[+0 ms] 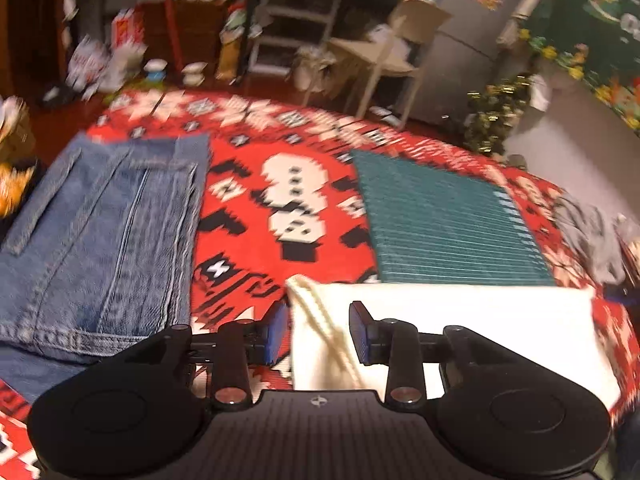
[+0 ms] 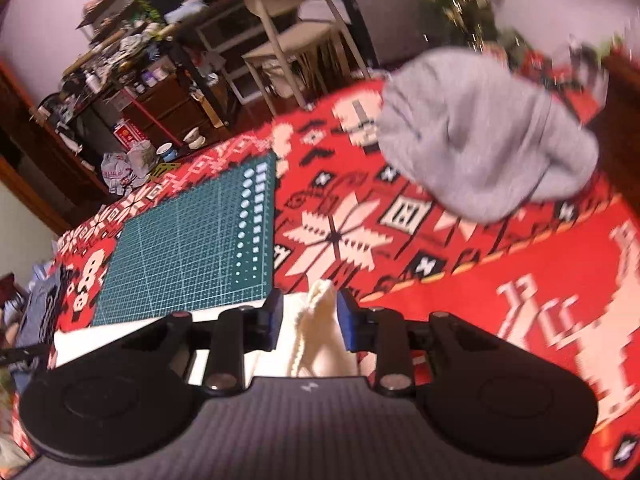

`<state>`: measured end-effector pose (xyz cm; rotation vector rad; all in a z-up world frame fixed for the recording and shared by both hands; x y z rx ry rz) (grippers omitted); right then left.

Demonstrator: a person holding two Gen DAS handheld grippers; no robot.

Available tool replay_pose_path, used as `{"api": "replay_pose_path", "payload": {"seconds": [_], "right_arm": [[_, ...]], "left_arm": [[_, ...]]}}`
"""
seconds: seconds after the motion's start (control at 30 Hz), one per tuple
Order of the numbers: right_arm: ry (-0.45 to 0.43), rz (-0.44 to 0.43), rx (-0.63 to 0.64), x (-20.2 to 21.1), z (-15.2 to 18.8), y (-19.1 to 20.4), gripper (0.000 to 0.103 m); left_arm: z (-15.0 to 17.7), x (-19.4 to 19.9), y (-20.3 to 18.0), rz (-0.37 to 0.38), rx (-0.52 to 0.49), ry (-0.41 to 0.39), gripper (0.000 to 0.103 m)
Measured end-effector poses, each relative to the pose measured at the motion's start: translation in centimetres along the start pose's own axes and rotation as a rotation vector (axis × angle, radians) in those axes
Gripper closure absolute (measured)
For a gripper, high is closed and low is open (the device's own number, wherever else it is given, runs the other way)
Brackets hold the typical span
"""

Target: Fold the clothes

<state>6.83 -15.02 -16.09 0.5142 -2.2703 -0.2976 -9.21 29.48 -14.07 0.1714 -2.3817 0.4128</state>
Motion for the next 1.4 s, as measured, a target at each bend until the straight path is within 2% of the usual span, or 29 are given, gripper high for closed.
{"api": "replay_pose_path", "payload": {"seconds": [0.13, 0.23, 0.33, 0.4, 0.43, 0.47, 0.5, 0.53, 0.57, 0.67, 0.73, 0.8, 0.9, 1.0, 1.1, 1.17, 1.23, 1.4], "right_arm": [[0.005, 0.0, 0.085, 1.3, -1.2, 2.8, 0.071], [0.019, 0.003, 0.176, 1.8, -2.7, 6.4, 0.069], [0.023, -0.011, 0.212, 2.1, -4.7, 10.0, 0.069], [0.03, 0.001, 0.201, 1.4, -6.2, 12.0, 0.069], [0.039, 0.007, 0.201, 0.8, -6.7, 12.9, 0.072], [0.05, 0.013, 0.203, 0.2, -7.2, 13.7, 0.083], [0.061, 0.019, 0.205, -0.4, -7.7, 14.6, 0.088], [0.056, 0.031, 0.213, -1.1, -8.0, 15.3, 0.089], [0.043, 0.037, 0.227, -1.7, -8.0, 15.8, 0.09], [0.066, 0.009, 0.208, -3.4, -6.5, 16.3, 0.1], [0.092, -0.032, 0.173, -4.5, -5.2, 16.3, 0.102], [0.134, -0.102, 0.096, -5.4, -3.6, 15.6, 0.103], [0.205, -0.191, -0.039, -7.4, -1.2, 14.2, 0.103], [0.265, -0.219, -0.038, -9.1, 1.1, 14.1, 0.103], [0.286, -0.251, -0.074, -10.3, 2.7, 14.1, 0.103], [0.29, -0.264, -0.114, -11.0, 3.4, 13.7, 0.103], [0.29, -0.275, -0.148, -11.6, 3.9, 13.2, 0.103], [0.27, -0.287, -0.192, -12.2, 3.6, 11.5, 0.103]], "left_arm": [[-2.0, 1.1, -2.4, 0.042, -0.049, -0.017, 0.068], [-4.4, 0.5, -4.9, 0.081, -0.061, 0.01, 0.068], [-7.0, -1.1, -7.4, 0.107, -0.009, 0.062, 0.068], [-8.4, -2.4, -8.9, 0.085, 0.006, 0.067, 0.074], [-9.0, -3.1, -9.6, 0.07, 0.011, 0.062, 0.084], [-9.5, -3.7, -10.3, 0.055, 0.015, 0.056, 0.091], [-9.7, -4.3, -10.9, 0.054, 0.009, 0.049, 0.093], [-9.9, -5.0, -11.5, 0.053, 0.002, 0.042, 0.094], [-9.7, -5.6, -12.0, 0.066, 0.007, 0.048, 0.098], [-8.3, -7.0, -13.2, 0.128, 0.024, 0.08, 0.099], [-6.5, -7.8, -13.8, 0.186, 0.011, 0.127, 0.1], [-4.9, -8.4, -14.1, 0.246, 0.017, 0.164, 0.1], [-3.0, -9.4, -13.7, 0.304, 0.077, 0.204, 0.1], [-1.7, -10.4, -13.2, 0.354, 0.146, 0.231, 0.1], [-1.2, -11.3, -13.1, 0.414, 0.201, 0.237, 0.1], [-0.9, -12.0, -12.9, 0.423, 0.231, 0.24, 0.1], [-0.6, -12.7, -12.5, 0.401, 0.26, 0.245, 0.1], [0.2, -12.7, -10.2, 0.38, 0.312, 0.235, 0.1]]}}
Point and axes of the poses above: each gripper's, at about its wrist camera, not at the fingertips, and x roughly against the way its jaws point, y to its left, z to its underside, the point moved 4 cm from there along -x, roughly the way its jaws point, and after that the axes turned 6 degrees about -y, right-handed, at the moved point
